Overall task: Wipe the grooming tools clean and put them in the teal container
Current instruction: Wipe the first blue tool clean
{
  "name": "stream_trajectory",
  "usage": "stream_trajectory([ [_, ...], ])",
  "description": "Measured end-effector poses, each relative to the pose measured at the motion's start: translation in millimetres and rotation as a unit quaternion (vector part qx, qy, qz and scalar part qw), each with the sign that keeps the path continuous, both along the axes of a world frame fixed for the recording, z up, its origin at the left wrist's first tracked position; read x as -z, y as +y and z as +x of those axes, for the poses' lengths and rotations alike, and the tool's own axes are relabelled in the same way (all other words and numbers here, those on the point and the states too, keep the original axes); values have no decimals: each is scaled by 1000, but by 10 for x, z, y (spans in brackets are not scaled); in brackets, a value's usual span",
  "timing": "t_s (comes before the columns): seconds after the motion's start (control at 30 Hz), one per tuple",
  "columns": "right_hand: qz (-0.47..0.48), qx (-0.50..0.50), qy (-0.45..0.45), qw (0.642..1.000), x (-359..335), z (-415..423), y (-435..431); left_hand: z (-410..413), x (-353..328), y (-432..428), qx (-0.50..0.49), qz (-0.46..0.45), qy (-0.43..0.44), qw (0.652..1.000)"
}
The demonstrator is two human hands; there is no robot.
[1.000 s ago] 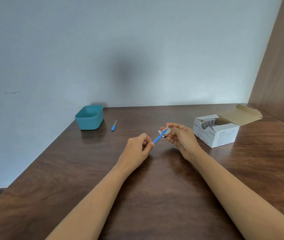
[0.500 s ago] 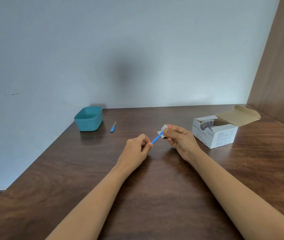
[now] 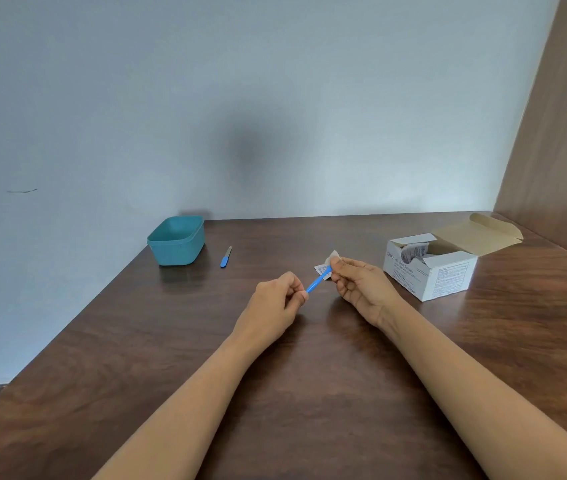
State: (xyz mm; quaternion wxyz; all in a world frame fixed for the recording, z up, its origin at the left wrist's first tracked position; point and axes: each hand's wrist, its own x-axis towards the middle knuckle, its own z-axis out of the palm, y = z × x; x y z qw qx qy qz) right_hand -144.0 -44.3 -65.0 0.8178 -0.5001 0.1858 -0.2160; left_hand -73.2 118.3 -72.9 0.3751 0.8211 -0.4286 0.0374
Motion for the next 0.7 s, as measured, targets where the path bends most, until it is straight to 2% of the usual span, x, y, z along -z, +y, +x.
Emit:
stream_trajectory([
  [0.7, -19, -9, -7, 1000, -34, -11, 17, -3, -13, -8, 9, 13, -10, 1000],
])
